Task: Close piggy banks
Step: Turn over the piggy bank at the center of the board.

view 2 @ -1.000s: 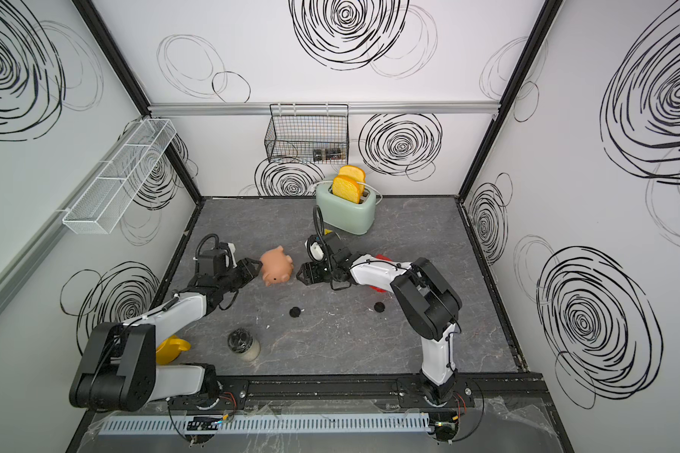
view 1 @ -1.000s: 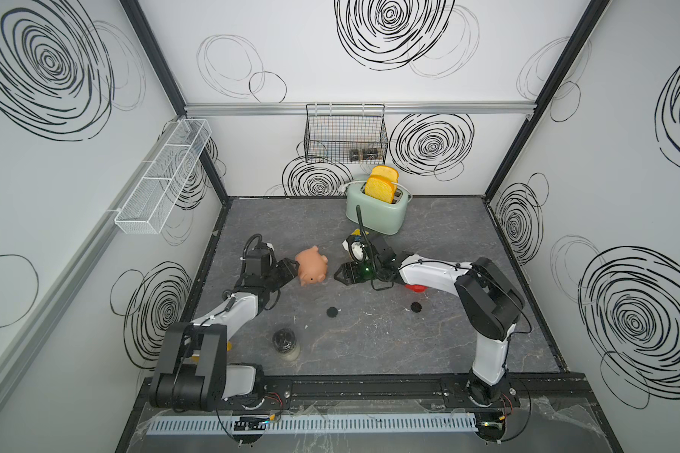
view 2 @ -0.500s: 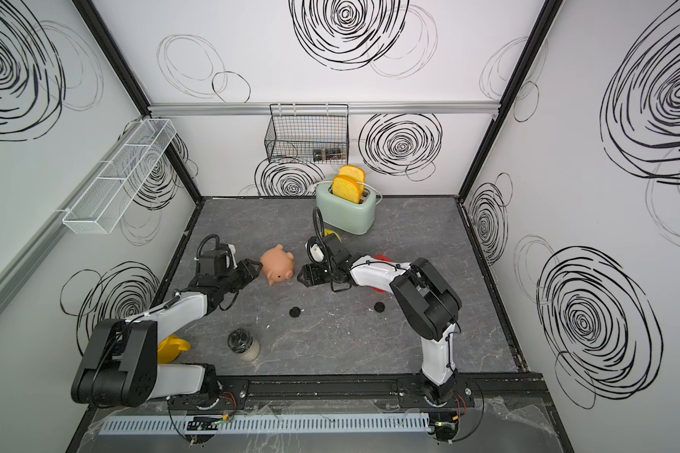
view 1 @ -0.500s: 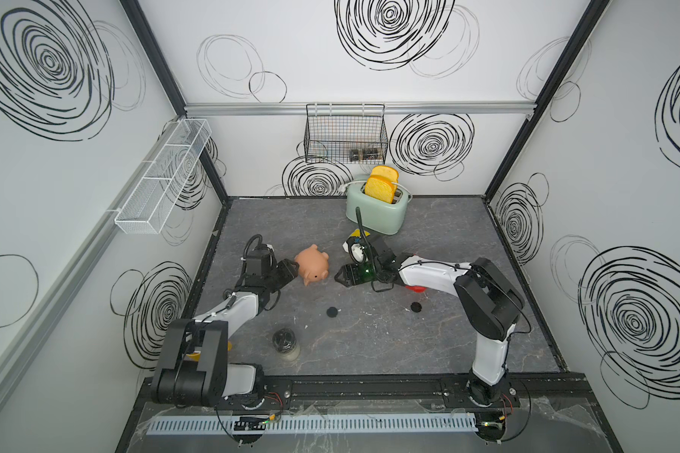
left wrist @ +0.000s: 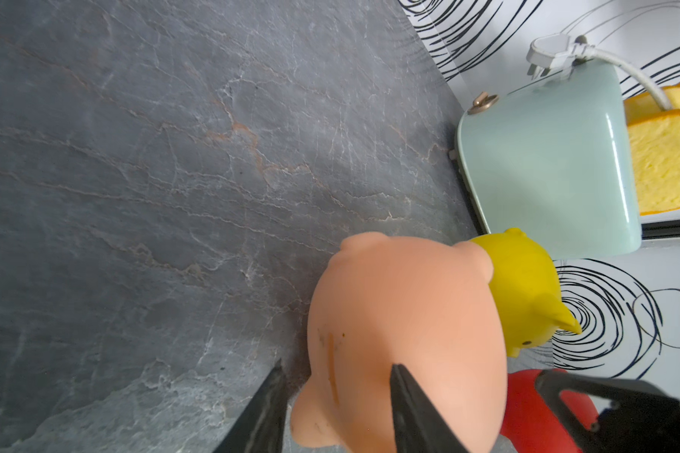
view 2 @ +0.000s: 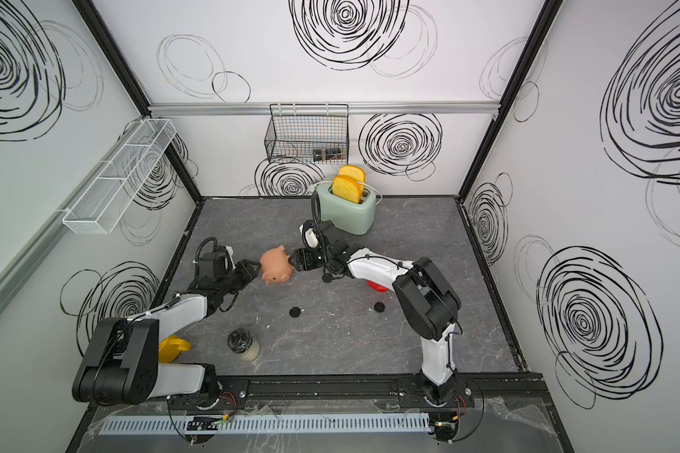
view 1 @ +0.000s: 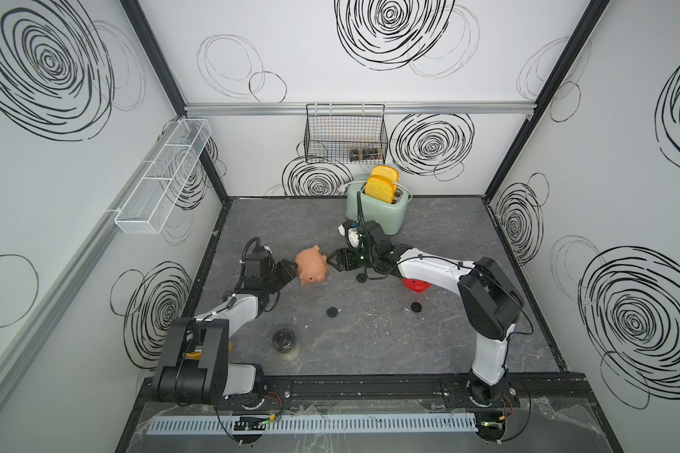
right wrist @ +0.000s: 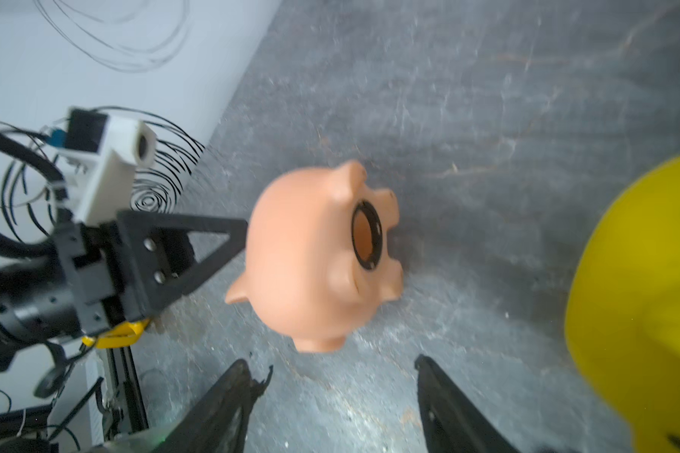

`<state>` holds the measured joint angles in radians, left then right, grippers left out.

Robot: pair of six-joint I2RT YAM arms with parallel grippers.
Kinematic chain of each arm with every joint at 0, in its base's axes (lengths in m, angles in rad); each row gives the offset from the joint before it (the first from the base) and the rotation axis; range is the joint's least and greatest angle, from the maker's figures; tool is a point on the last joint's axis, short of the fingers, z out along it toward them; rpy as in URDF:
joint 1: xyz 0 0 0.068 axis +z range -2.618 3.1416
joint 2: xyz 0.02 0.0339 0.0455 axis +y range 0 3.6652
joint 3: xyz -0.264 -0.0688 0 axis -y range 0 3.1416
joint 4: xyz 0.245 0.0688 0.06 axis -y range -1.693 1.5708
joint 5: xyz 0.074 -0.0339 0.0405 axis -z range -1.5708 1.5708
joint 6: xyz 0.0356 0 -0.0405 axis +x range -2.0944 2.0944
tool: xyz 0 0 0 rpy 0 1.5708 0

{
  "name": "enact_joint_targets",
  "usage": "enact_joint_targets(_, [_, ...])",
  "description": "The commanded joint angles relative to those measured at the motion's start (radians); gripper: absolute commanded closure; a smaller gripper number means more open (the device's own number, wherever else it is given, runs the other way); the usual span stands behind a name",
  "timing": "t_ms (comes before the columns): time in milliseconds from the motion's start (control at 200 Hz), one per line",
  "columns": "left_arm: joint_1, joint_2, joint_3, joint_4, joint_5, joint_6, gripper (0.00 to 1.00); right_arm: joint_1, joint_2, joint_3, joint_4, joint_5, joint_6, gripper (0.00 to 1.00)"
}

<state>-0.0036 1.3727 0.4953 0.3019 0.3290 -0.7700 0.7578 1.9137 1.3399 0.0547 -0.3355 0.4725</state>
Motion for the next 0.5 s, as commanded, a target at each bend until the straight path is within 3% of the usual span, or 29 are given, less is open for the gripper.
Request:
enact_joint_targets(0, [0.01,-0.015,-0.016,0.081,-0.005,-0.032,0.53,0.006,0.057,0.063,0.061,0.029,0.029,0.31])
enact_joint_targets(490, [0.011,-0.059,-0.06,0.169,-0.051,-0.023,0.53,0.006,0.215,0.148,0.28,0.089,0.099,0.31])
